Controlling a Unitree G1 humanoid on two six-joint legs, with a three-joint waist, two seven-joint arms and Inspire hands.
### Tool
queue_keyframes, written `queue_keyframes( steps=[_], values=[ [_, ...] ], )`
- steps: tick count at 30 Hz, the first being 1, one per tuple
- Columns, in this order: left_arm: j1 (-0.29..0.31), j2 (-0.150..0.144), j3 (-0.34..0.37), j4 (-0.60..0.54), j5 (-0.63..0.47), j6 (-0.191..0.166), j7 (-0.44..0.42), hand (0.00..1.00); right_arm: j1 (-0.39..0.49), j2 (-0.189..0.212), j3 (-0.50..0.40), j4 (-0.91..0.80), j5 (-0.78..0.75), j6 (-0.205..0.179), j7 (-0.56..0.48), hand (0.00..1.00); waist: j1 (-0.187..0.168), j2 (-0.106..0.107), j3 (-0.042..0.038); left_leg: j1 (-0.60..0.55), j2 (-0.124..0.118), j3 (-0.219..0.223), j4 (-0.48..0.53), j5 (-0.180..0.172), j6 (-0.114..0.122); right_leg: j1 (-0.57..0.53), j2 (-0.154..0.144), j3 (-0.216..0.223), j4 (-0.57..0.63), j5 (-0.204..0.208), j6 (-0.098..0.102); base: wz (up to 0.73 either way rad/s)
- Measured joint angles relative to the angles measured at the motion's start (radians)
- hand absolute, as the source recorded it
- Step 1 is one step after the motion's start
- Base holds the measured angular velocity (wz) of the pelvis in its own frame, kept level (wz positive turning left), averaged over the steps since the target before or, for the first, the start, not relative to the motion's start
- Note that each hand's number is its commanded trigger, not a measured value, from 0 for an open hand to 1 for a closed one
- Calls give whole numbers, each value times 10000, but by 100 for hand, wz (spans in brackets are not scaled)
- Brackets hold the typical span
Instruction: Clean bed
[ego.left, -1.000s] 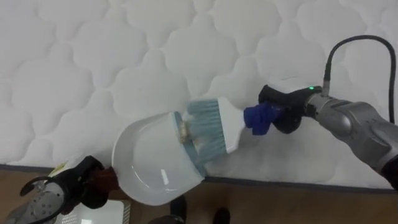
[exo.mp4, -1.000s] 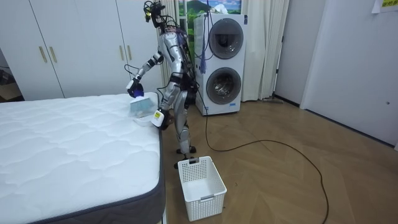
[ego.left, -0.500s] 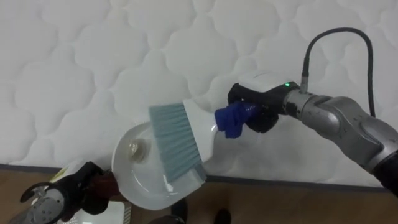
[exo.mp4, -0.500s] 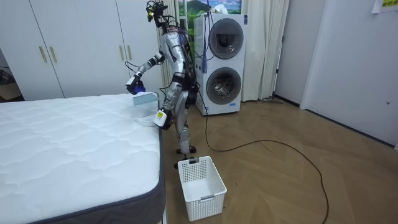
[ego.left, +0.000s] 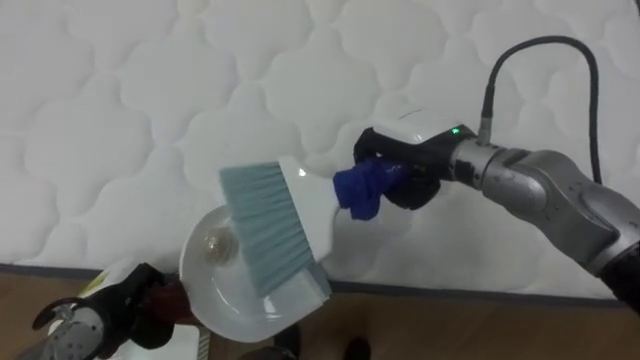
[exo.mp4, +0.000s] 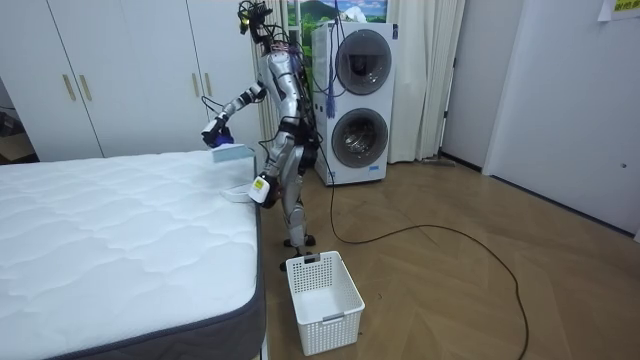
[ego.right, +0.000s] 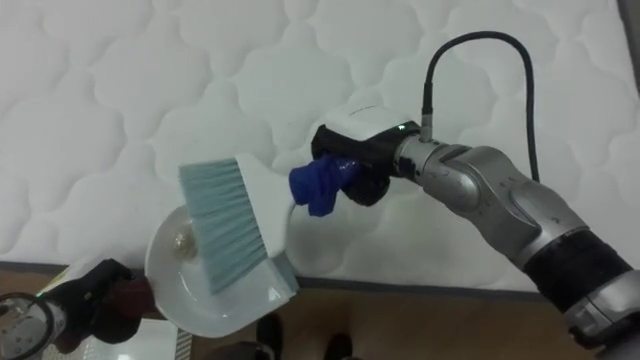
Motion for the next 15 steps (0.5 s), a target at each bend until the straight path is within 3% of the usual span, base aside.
queue_keyframes(
  steps=[1,2,3,4,5,15],
  values=[
    [-1,0,-7,0,3,-6,7,100,16,0,0,116,199,-38,-84,98,-8,-7,-5,6,-5,-3,10,0,0,9,-10,-1,15,-15,5,9],
    [9,0,6,-19,50,-12,56,100,46,6,-53,411,462,-159,-257,68,-96,-19,-13,5,-6,-14,25,2,4,33,-20,-48,11,-29,-3,9],
    [78,0,16,-49,57,-7,112,100,73,22,-186,763,655,-266,-352,61,-115,-25,-16,6,-12,-23,29,10,18,53,-28,-71,15,-32,-6,7],
    [119,0,18,-84,55,-7,165,100,74,22,-251,935,691,-290,-435,7,-129,-25,-17,12,-13,-19,31,12,20,57,-31,-69,15,-32,-6,3],
    [225,0,49,-184,56,0,205,100,228,23,-606,1149,728,-302,-601,0,-213,-33,-22,15,-20,-18,37,16,28,63,-40,-65,17,-33,-7,0],
    [488,-241,979,-703,518,34,526,100,1171,258,-3887,3202,1522,-361,-2749,0,-690,-10,-48,820,-33,-133,-177,2,31,1060,74,-67,-532,-58,23,3]
  ],
)
